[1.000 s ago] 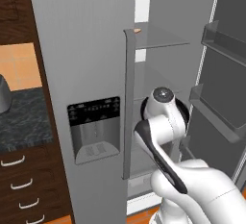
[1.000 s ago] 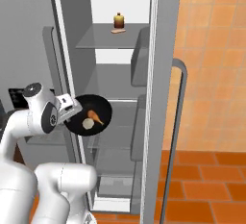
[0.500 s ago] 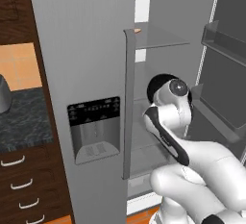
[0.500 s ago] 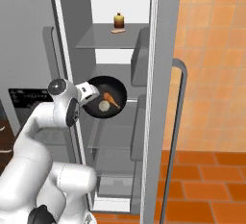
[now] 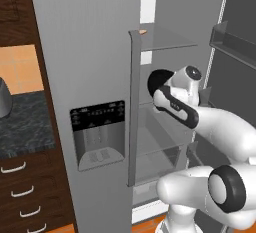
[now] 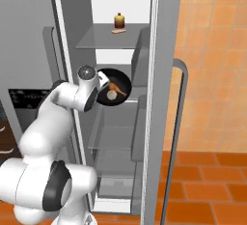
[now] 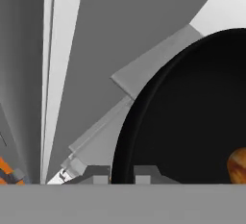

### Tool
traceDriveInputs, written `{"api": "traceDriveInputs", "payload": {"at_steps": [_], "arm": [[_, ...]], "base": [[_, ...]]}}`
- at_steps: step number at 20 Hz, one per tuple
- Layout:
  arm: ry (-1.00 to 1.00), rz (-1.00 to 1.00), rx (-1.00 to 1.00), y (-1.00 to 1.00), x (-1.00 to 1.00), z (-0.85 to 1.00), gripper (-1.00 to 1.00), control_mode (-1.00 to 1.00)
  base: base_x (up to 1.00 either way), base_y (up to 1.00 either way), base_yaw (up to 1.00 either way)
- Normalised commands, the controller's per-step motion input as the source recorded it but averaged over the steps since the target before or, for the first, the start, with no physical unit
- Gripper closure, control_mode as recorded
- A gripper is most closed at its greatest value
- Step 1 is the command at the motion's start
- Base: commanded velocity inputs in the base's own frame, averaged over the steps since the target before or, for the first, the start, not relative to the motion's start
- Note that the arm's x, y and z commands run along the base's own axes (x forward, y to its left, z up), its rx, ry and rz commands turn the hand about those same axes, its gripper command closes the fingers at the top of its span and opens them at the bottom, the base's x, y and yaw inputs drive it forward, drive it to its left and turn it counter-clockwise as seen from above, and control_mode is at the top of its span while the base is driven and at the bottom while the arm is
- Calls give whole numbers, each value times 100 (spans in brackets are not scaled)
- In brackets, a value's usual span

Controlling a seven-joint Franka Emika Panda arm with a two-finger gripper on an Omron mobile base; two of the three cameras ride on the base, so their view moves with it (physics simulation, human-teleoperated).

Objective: Pick the chicken drumstick and garlic from their plates and place them in the bowl. Then put the bowl in the fridge.

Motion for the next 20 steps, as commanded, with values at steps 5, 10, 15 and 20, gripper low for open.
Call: {"api": "traceDriveInputs", "payload": {"at_steps": [5,10,15,20], "arm": [[0,6,-18,0,21,-3,100,-100],[0,4,-15,-2,51,-4,100,-100],[0,13,-8,-25,2,-8,100,-100],[0,15,-1,-21,1,-14,100,-100]], "base": [[0,0,0],[0,0,0],[0,0,0],[0,0,0]]}}
